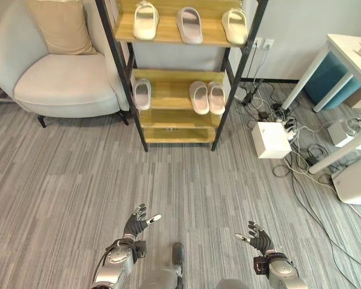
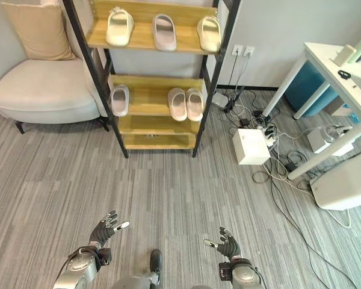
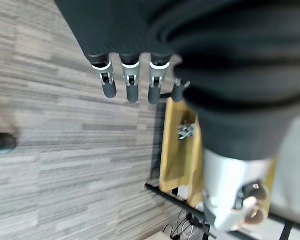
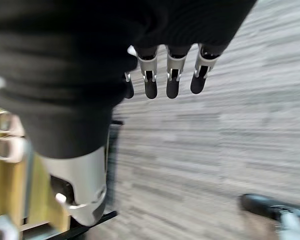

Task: Arrange the slippers neatly on the shoe rack.

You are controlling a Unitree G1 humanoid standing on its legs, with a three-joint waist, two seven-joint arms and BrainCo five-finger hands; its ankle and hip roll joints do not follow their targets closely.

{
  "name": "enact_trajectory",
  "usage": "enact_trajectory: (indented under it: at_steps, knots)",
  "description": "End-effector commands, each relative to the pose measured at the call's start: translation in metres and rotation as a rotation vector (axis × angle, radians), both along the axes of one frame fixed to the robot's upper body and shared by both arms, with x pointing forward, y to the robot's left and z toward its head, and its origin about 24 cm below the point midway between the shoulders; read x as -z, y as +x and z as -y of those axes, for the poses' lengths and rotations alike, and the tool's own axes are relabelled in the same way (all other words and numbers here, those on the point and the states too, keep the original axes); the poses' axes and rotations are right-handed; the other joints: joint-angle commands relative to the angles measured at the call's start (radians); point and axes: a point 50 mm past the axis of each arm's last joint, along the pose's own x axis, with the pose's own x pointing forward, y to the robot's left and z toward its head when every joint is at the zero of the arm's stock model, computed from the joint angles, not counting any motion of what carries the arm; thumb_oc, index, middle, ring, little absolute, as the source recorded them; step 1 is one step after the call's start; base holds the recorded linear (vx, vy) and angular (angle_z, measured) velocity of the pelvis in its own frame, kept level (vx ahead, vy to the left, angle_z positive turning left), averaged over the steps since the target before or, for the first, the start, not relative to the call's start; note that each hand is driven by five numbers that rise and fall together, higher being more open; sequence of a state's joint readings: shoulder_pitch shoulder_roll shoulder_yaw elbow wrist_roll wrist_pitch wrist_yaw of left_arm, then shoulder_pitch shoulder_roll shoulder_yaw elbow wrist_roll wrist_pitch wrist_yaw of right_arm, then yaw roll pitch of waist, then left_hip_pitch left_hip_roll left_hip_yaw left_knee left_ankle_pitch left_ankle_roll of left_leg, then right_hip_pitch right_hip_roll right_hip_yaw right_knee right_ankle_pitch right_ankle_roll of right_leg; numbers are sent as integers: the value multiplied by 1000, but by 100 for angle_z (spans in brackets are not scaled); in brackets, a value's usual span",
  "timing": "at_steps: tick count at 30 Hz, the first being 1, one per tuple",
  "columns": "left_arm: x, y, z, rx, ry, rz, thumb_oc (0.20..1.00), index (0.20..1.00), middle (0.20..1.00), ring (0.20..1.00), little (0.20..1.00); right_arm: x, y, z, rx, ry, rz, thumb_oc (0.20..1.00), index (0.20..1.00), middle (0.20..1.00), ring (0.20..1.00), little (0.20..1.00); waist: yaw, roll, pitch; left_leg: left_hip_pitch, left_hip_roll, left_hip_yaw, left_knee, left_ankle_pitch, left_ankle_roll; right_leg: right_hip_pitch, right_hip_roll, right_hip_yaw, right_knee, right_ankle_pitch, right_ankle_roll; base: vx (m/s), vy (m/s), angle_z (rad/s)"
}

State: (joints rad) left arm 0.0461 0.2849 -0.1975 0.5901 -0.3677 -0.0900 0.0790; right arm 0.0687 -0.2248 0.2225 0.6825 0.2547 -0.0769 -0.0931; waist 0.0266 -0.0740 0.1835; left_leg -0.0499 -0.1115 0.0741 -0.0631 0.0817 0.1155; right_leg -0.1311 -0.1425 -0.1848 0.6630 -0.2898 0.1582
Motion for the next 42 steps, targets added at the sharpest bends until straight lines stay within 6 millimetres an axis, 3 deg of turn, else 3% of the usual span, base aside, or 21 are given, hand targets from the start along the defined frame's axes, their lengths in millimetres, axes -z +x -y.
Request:
enact_trajectory:
  at_steps: [1,2,4,5,6,8,12,14,15,18,19,21,22,23,25,26,31,35,39,40,42]
  knots:
    - [-10,3,2,50,25,61,1000,1000,1000,1000,1000,-10,14,10,2,-25,56,1000,1000,1000,1000,1000,-6,25,16,42,136,47,-6,-84,-104,101,-19,-34,-341,236,17,270,-17,31]
    - [-11,5,4,60,26,69,1000,1000,1000,1000,1000,-11,15,10,5,-25,60,1000,1000,1000,1000,1000,-11,30,19,56,137,43,-9,-93,-108,92,-17,-44,-392,221,4,197,-51,56]
    - [-14,9,7,79,26,85,1000,1000,1000,1000,1000,-12,17,11,5,-32,65,1000,1000,1000,1000,1000,-24,32,26,88,137,36,-15,-117,-117,70,-26,-55,-530,246,-7,322,-128,37]
    - [-16,13,10,90,32,98,1000,1000,1000,1000,1000,-13,18,11,7,-32,68,1000,1000,1000,1000,1000,-38,30,32,121,139,30,-20,-137,-127,25,-43,-52,-638,297,5,274,-132,-6]
    - [-16,13,10,90,31,98,1000,1000,1000,1000,1000,-13,18,11,7,-33,68,1000,1000,1000,1000,1000,-38,32,35,125,141,30,-20,-139,-128,31,-40,-53,-643,299,5,305,-147,-16]
    - [-22,20,12,95,31,130,1000,1000,1000,1000,1000,-12,19,11,7,-35,60,1000,1000,1000,1000,1000,-60,41,46,195,157,17,-24,-183,-149,-49,-66,-47,-739,361,33,477,-245,-7]
    - [-21,20,16,109,25,136,1000,1000,1000,1000,1000,-10,13,14,2,-38,47,1000,1000,1000,1000,1000,-84,32,33,285,179,-9,-10,-255,-172,-33,-67,-38,-726,400,39,392,-220,29]
    - [-20,18,18,102,5,132,1000,1000,1000,1000,1000,-8,9,19,8,-43,38,1000,1000,1000,1000,1000,-96,38,22,285,222,-16,64,-269,-198,-16,-49,-35,-695,388,14,351,-299,54]
    - [-21,18,20,96,-10,137,1000,1000,1000,1000,1000,-9,8,21,9,-43,45,1000,1000,1000,1000,1000,-93,47,25,258,245,-27,159,-240,-212,6,-23,-36,-683,370,-10,259,-306,49]
    - [-22,21,20,69,-24,143,1000,1000,1000,1000,1000,-15,13,25,14,-41,80,1000,1000,1000,1000,1000,-81,31,36,135,224,-85,387,-159,-211,62,4,-38,-696,337,-57,192,-229,19]
    - [-27,26,18,37,-37,169,1000,1000,1000,1000,1000,-16,14,29,30,-48,82,1000,1000,1000,1000,1000,-68,12,47,54,223,-67,414,-138,-211,104,6,-48,-714,309,-70,252,-155,-21]
    - [-29,28,18,26,-39,180,1000,1000,1000,1000,1000,-16,12,32,45,-49,80,1000,1000,1000,1000,1000,-58,7,45,20,249,-22,304,-156,-206,143,8,-57,-738,286,-65,247,-18,8]
    - [-31,30,20,29,-39,190,1000,1000,1000,1000,1000,-16,13,34,55,-56,82,1000,1000,1000,1000,1000,-52,14,47,12,268,-6,228,-128,-211,156,16,-59,-741,277,-62,207,88,19]
    - [-32,32,22,34,-35,197,1000,1000,1000,1000,1000,-17,13,36,66,-64,84,1000,1000,1000,1000,1000,-42,28,54,-9,294,-3,137,-55,-221,171,28,-61,-741,259,-61,191,121,-19]
    - [-36,38,24,39,-30,214,1000,1000,1000,1000,1000,-16,12,42,93,-85,73,1000,1000,1000,1000,1000,-33,40,63,-46,342,21,1,41,-248,210,34,-72,-736,221,-58,269,216,-60]
    - [-38,38,23,40,-28,225,1000,1000,1000,1000,1000,-15,10,41,85,-84,67,1000,1000,1000,1000,1000,-36,48,48,-26,344,23,-13,42,-252,224,34,-69,-727,216,-48,314,312,-68]
    - [-37,30,23,53,-35,219,1000,1000,1000,1000,1000,-12,8,37,83,-75,56,1000,1000,1000,1000,1000,-30,36,14,3,304,44,-16,12,-233,235,-20,-54,-720,237,-12,173,264,-35]
    - [-33,23,14,53,-2,194,1000,1000,1000,1000,1000,-6,6,21,70,-30,30,1000,1000,1000,1000,1000,-12,-1,2,27,226,64,-6,-54,-179,211,-101,-38,-665,277,37,96,326,21]
    - [-33,22,6,34,18,187,1000,1000,1000,1000,1000,-3,7,13,59,-9,15,1000,1000,1000,1000,1000,8,-1,5,40,200,94,-6,-82,-153,169,-135,-79,-577,298,45,29,194,34]
    - [-35,23,4,32,21,197,1000,1000,1000,1000,1000,-3,8,9,48,-2,20,1000,1000,1000,1000,1000,13,1,7,49,201,107,-9,-88,-151,152,-137,-109,-545,302,44,64,157,7]
    - [-36,23,2,29,25,198,1000,1000,1000,1000,1000,-2,6,8,28,-6,11,1000,1000,1000,1000,1000,3,6,11,73,191,107,-16,-94,-143,121,-70,-93,-534,278,26,105,118,0]
